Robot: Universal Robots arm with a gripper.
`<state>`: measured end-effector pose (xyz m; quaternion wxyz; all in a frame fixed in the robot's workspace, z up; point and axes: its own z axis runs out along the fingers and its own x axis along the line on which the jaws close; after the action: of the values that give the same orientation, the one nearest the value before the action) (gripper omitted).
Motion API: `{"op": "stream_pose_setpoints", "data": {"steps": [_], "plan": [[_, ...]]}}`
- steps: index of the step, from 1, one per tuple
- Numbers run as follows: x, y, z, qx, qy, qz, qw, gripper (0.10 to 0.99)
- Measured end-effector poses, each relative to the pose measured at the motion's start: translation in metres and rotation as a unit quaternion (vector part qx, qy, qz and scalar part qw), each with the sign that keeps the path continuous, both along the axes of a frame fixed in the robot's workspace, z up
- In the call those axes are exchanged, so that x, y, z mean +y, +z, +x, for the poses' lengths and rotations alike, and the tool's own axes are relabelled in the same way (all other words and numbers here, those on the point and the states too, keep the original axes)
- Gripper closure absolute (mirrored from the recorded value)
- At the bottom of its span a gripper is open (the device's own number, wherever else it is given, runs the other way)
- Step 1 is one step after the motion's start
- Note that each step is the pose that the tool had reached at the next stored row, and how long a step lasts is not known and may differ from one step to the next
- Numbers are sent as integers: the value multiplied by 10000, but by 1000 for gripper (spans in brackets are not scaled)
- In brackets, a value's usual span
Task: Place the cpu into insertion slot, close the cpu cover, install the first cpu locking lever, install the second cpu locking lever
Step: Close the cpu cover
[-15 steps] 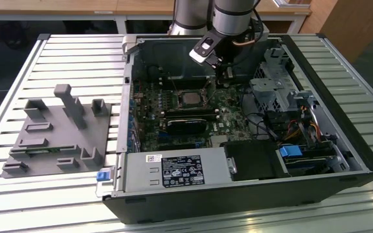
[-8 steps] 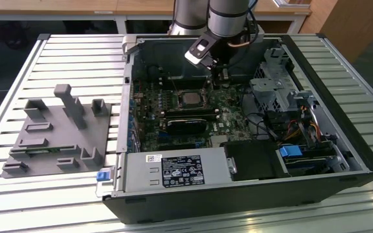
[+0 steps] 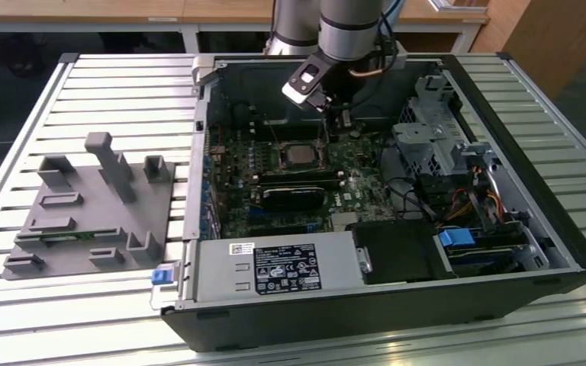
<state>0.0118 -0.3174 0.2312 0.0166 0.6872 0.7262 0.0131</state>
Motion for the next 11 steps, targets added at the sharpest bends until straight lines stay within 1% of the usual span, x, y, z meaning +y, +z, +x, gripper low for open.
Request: {"op": "stream_pose_setpoints", "data": {"steps": [11], "plan": [[0,-50,-130,0,0,0,10000,976]]}}
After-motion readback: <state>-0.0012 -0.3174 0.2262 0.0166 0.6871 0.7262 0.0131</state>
